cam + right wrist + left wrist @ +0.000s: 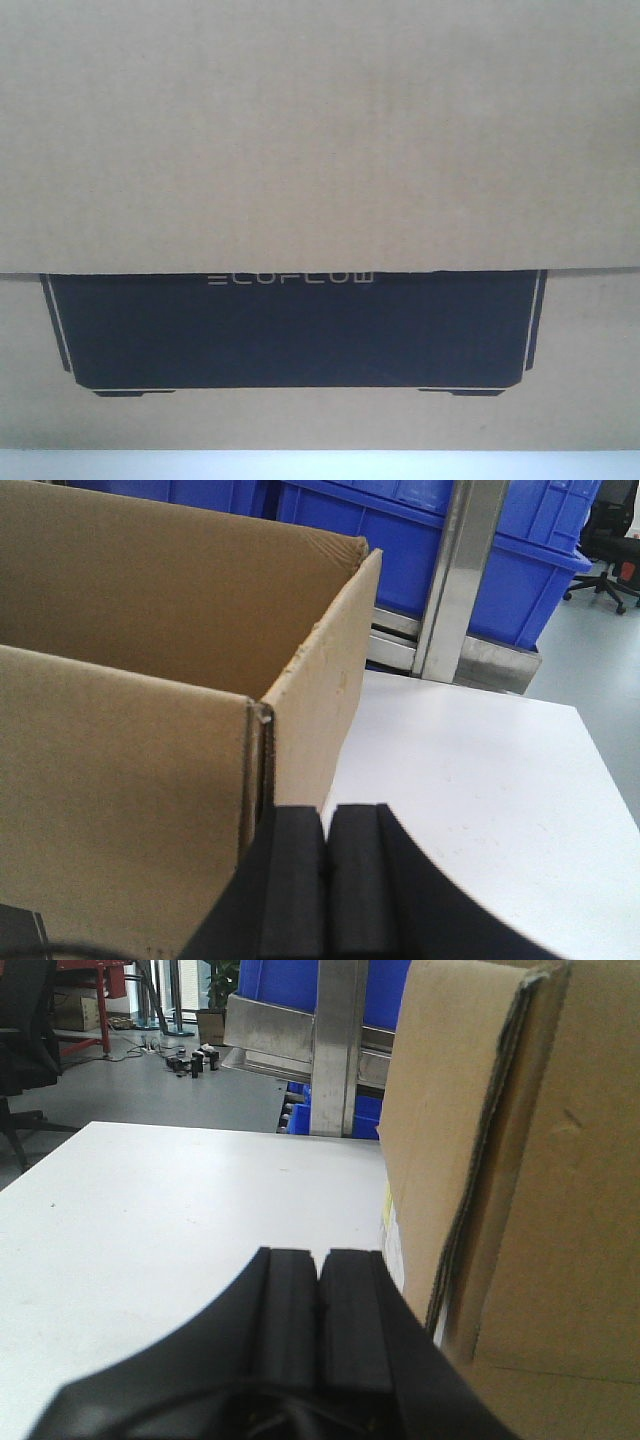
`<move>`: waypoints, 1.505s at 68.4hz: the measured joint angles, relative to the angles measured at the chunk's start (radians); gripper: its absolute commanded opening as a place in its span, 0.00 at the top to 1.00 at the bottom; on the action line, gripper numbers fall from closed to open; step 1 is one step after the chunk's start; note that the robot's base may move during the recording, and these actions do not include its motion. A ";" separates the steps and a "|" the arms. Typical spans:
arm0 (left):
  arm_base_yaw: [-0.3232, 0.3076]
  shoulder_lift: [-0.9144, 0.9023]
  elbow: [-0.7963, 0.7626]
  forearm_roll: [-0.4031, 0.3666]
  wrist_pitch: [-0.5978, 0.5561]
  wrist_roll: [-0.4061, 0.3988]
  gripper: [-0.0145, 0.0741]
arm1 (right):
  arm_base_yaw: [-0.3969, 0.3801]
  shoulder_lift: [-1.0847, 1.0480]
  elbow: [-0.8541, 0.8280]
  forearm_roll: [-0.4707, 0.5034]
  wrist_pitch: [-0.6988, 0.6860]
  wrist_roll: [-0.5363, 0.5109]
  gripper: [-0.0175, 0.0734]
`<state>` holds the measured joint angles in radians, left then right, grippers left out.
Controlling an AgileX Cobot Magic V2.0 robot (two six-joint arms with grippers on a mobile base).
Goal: Grab box from left shelf to table start
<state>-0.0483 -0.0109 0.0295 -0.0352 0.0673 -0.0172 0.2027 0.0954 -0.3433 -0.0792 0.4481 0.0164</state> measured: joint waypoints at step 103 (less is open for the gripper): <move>0.000 0.000 0.000 0.000 -0.001 0.002 0.95 | -0.192 -0.106 0.372 0.127 -0.284 0.038 0.74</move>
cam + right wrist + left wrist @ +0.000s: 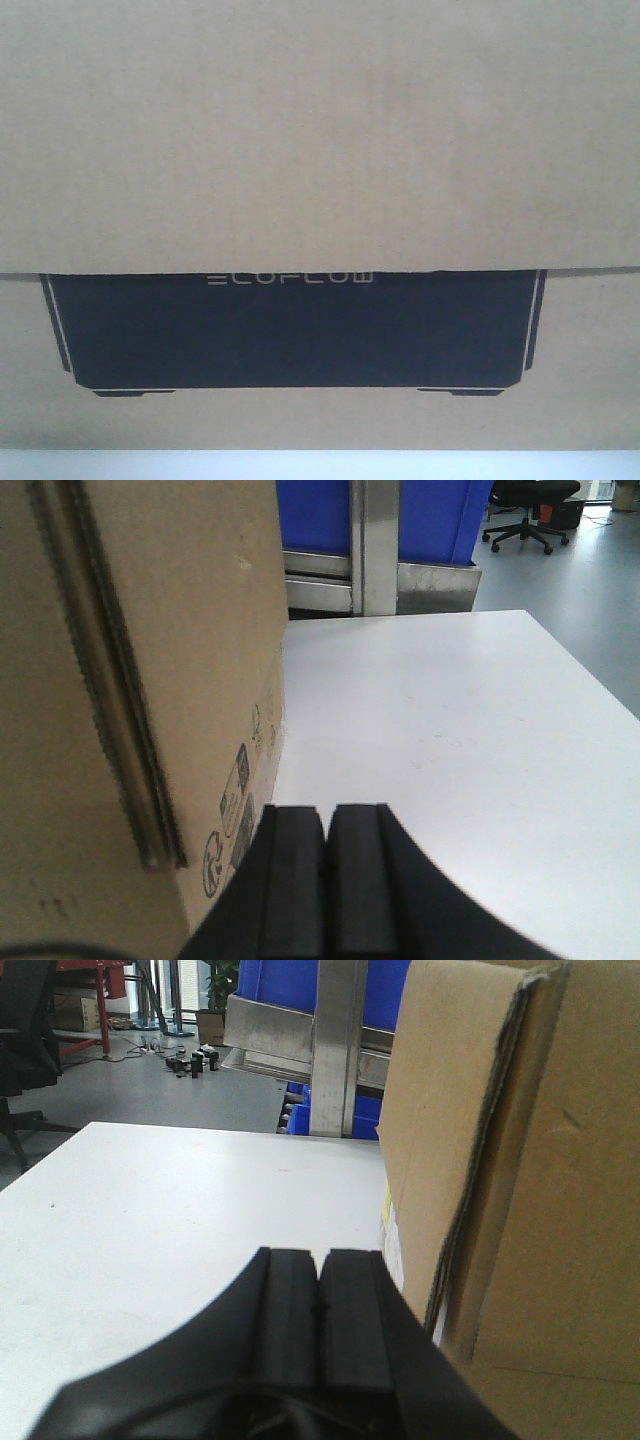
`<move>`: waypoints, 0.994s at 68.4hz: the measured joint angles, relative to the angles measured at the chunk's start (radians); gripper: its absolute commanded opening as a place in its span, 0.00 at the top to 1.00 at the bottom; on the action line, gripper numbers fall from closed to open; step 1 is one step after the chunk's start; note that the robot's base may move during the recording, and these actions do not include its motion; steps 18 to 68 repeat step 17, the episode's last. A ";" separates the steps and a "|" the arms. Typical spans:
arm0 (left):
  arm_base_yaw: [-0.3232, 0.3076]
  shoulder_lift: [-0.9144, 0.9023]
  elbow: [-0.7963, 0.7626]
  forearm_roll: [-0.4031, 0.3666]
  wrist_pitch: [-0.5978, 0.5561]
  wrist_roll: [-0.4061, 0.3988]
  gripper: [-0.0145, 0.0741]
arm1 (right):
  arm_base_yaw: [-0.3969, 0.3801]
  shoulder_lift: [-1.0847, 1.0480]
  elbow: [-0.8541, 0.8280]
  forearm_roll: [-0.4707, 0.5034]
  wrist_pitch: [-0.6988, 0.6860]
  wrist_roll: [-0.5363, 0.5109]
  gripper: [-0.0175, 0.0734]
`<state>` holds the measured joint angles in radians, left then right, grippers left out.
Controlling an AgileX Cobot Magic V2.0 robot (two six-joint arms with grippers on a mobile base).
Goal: Grab box from left shelf to table start
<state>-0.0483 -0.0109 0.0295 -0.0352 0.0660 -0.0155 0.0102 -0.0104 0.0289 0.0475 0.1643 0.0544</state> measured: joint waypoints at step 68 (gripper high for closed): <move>0.000 0.000 0.000 0.000 0.000 0.000 0.95 | 0.000 0.000 0.000 0.000 0.000 0.000 0.74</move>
